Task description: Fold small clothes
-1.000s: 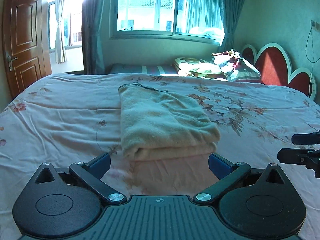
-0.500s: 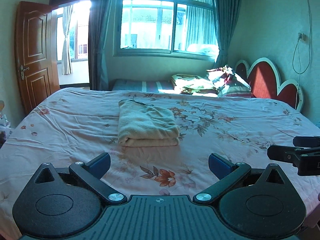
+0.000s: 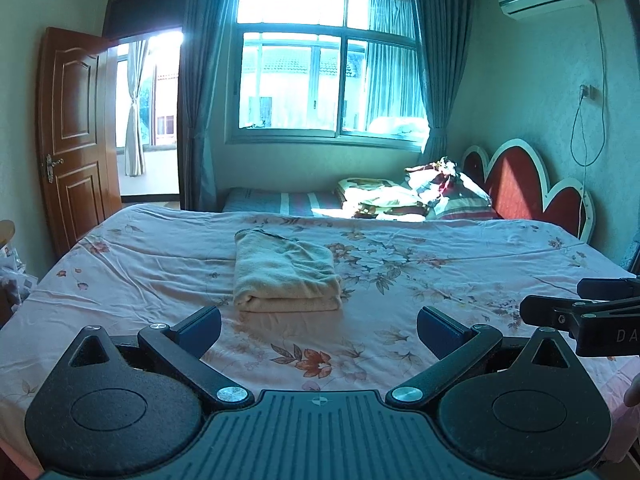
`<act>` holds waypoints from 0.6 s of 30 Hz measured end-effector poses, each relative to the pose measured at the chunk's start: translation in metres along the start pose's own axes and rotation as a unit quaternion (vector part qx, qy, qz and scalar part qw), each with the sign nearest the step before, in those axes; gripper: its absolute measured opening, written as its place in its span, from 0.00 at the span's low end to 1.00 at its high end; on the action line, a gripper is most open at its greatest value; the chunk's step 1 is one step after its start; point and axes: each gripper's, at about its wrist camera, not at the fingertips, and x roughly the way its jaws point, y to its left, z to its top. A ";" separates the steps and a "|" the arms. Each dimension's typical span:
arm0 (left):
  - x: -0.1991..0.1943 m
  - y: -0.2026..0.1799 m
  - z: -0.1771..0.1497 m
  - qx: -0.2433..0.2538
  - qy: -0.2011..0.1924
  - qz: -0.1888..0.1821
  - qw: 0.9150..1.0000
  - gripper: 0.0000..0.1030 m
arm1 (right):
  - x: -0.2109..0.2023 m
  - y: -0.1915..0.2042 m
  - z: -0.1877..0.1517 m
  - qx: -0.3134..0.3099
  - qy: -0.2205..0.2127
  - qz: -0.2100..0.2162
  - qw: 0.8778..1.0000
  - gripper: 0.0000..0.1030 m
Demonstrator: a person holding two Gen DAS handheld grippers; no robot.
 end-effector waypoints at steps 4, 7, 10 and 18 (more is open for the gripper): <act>-0.002 -0.005 0.001 0.002 -0.004 -0.004 1.000 1.00 | -0.004 -0.003 -0.001 0.002 -0.004 -0.002 1.000 0.99; 0.000 -0.009 0.002 0.004 -0.006 -0.006 1.000 1.00 | -0.006 -0.003 -0.001 0.002 -0.007 -0.005 1.000 0.99; 0.001 -0.011 0.003 0.006 -0.006 -0.006 1.000 1.00 | -0.007 -0.004 0.000 0.001 -0.008 -0.006 1.000 0.99; 0.001 -0.012 0.003 0.004 -0.006 -0.002 1.000 1.00 | -0.007 -0.005 0.000 0.001 -0.007 -0.004 1.000 0.99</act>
